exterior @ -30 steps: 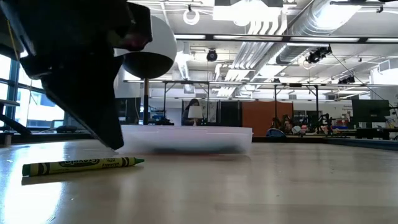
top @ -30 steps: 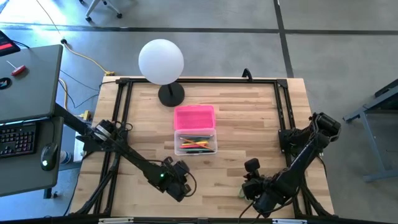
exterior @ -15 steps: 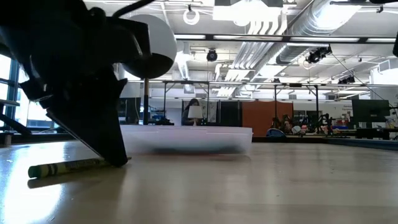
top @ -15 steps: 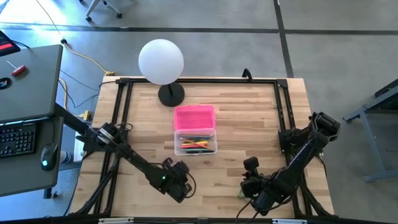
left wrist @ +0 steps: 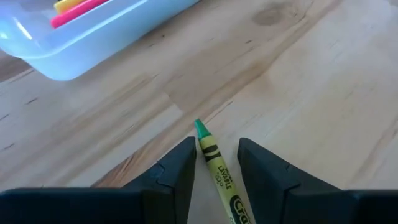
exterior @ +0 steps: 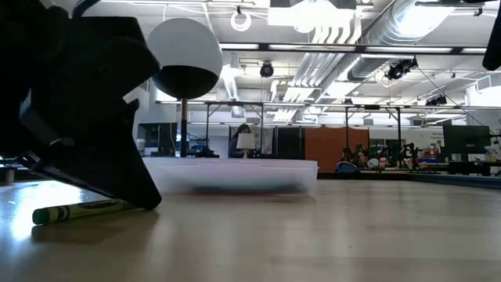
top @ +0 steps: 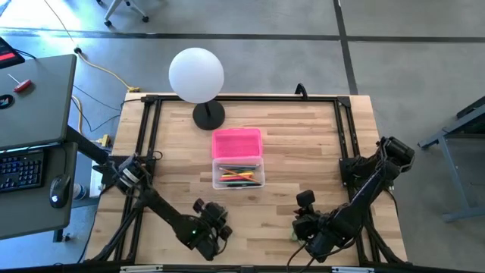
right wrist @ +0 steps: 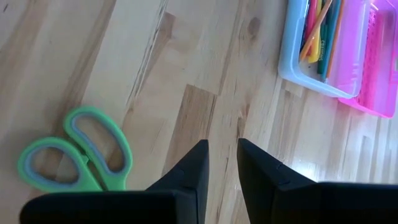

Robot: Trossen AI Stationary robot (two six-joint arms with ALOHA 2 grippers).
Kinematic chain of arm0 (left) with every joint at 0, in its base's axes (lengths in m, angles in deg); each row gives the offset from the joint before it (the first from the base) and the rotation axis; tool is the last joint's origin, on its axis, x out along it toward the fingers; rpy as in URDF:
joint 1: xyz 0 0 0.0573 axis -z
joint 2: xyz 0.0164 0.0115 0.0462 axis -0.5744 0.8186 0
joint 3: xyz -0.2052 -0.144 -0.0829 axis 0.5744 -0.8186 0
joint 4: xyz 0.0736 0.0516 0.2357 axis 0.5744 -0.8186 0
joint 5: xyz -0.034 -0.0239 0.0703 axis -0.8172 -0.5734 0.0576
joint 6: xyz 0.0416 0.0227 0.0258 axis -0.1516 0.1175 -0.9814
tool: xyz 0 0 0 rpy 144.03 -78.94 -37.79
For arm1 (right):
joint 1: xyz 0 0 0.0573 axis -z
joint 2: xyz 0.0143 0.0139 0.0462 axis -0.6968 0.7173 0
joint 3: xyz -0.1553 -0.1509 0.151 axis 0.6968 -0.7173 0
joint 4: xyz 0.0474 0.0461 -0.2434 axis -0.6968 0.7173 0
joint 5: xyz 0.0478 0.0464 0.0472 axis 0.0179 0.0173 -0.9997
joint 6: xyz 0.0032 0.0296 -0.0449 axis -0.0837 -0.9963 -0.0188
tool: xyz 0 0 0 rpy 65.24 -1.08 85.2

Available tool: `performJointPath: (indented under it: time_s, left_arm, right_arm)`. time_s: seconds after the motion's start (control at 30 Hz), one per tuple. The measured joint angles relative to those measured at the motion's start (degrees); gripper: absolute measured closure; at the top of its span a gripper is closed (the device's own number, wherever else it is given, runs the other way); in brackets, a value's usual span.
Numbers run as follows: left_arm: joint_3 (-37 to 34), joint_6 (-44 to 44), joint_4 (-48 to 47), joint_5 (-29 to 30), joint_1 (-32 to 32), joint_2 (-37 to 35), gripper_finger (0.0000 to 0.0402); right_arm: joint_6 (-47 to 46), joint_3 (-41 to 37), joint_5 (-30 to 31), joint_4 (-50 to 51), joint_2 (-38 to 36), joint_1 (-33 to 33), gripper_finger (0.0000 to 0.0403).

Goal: Pick & place school supplies into a supply box
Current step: Put the light green crayon into the pink supply box

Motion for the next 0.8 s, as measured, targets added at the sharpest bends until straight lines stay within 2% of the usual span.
performJointPath:
  time_s: [0.17,0.27,0.33,0.47,0.5,0.7,0.8]
  left_arm:
    - [-0.1,1.9,-0.1,0.6,0.9,0.1,0.0241]
    - [-0.2,2.6,0.3,0.4,1.0,0.1,0.0256]
    - [-0.2,3.6,0.0,-0.1,0.9,0.1,0.0284]
    - [-0.3,3.8,-0.4,-0.1,0.9,0.0,0.0370]
    - [-0.3,3.9,-0.4,-0.1,0.9,0.0,0.0380]
    - [1.8,1.3,-2.0,-0.7,0.6,-3.0,0.0346]
    - [4.6,-5.6,-2.6,1.6,0.0,-6.1,0.0363]
  right_arm:
    - [0.2,0.0,0.0,0.0,0.0,0.1,0.0339]
    - [0.2,0.0,0.0,0.0,0.0,0.1,0.0341]
    - [0.2,0.0,-0.1,0.0,0.0,0.1,0.0343]
    - [1.0,0.0,0.0,0.0,0.0,0.1,0.0343]
    - [1.2,0.0,0.0,0.0,0.0,0.1,0.0343]
    - [1.5,0.0,1.9,-0.3,0.0,0.1,0.0347]
    - [1.4,0.0,2.1,-0.4,0.0,0.1,0.0347]
